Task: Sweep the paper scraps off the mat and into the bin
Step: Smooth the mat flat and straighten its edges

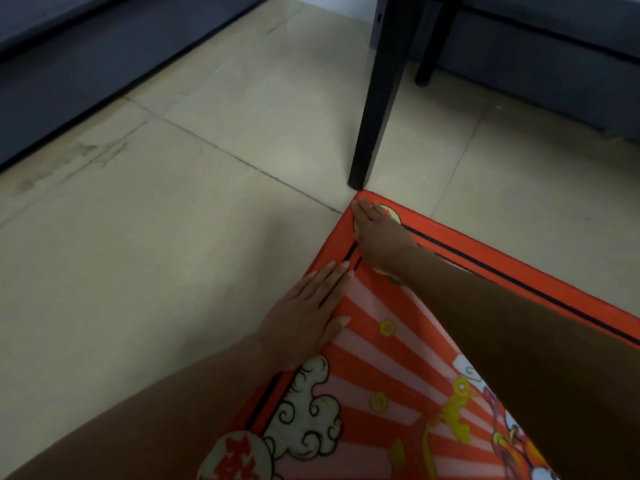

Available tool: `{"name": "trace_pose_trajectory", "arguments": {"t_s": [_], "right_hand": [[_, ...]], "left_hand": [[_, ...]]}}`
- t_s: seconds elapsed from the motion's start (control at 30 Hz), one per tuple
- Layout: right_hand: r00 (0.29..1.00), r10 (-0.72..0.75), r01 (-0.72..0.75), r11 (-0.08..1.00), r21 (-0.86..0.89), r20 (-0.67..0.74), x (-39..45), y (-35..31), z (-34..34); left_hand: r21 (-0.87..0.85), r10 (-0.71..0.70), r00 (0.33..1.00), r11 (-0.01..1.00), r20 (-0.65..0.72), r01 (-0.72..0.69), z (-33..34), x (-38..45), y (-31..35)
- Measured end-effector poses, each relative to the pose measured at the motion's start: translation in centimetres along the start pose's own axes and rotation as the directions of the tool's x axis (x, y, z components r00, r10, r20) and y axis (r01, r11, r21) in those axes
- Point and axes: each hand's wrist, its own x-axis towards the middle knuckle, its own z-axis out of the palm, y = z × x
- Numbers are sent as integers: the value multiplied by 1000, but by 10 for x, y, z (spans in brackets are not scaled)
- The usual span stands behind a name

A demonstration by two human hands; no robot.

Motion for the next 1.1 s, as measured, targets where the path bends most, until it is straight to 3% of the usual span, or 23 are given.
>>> {"name": "trace_pose_trajectory", "arguments": {"t_s": [0.1,0.2,0.27,0.4,0.6,0.77,0.93,1.1], "right_hand": [[998,32,-22,980,195,-47,-20,-15,11],[954,111,-29,959,280,-280,-42,-33,28],[926,151,-41,951,305,-346,-54,-48,35],[958,124,-62,970,234,-258,-61,-61,43],[964,234,-209,961,183,-128,-55,-73,52],[943,292,-265,949,172,-158,-58,-88,59],[903,303,-270,952,145,-305,-61,-99,56],[887,334,-268,934,234,-318,-67,-112,65]], "left_hand": [[18,-7,1000,1000,-22,8,3,1,3],[-18,-91,994,996,-62,90,5,-5,15],[-70,-167,982,984,-90,161,6,-7,25],[-232,-215,973,954,-82,191,8,-20,32],[-68,-134,990,989,-52,131,5,-94,28],[-32,-158,987,987,-2,158,1,-116,32],[-40,-142,989,989,38,144,0,-141,36],[-53,-151,988,987,36,153,-3,-149,38]]}}
